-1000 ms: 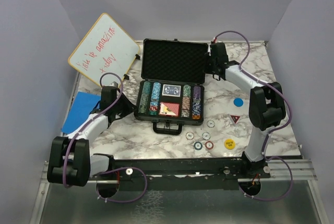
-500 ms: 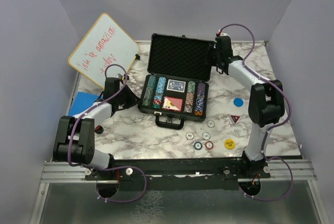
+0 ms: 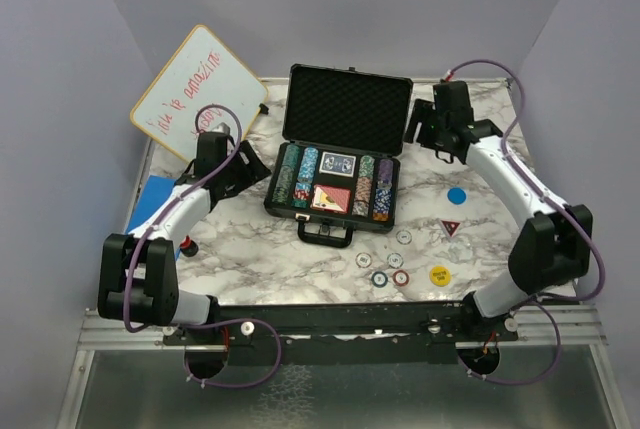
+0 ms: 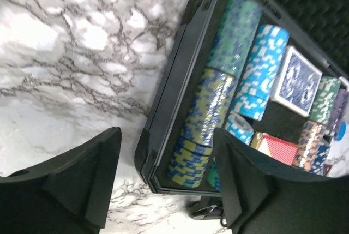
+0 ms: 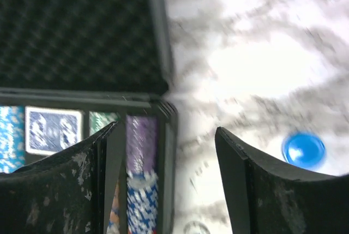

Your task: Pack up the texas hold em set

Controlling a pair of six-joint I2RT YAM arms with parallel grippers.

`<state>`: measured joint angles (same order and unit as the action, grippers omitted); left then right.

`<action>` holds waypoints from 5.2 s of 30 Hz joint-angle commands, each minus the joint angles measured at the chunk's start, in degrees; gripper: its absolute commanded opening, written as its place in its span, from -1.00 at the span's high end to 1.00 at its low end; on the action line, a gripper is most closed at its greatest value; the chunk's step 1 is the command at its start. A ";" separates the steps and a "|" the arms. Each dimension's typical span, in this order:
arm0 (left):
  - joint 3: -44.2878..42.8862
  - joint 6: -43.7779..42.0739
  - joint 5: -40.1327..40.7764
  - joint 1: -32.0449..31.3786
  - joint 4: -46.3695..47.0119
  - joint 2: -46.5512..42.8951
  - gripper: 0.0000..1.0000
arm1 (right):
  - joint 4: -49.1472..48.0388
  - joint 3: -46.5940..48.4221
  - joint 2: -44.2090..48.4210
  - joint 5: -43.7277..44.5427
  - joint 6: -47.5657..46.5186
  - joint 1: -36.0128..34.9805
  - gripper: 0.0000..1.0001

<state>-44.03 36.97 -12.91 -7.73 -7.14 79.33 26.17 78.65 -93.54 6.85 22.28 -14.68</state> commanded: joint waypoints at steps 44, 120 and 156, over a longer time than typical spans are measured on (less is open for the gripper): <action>-13.81 -12.66 10.78 -5.13 -12.14 -2.24 -0.98 | 10.09 -30.50 4.29 5.26 14.86 9.32 -0.48; -12.92 -9.55 14.66 -5.28 -12.90 -1.94 -0.97 | 22.33 33.94 -33.90 7.21 10.50 -23.14 -0.27; -15.61 -12.23 6.45 -6.17 -11.59 -1.92 -0.97 | 29.37 -20.62 17.30 5.86 24.04 9.78 -1.00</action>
<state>-57.76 25.58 -4.25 -12.99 -19.46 77.84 53.41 62.96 -76.82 18.24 42.02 -8.62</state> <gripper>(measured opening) 0.987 0.992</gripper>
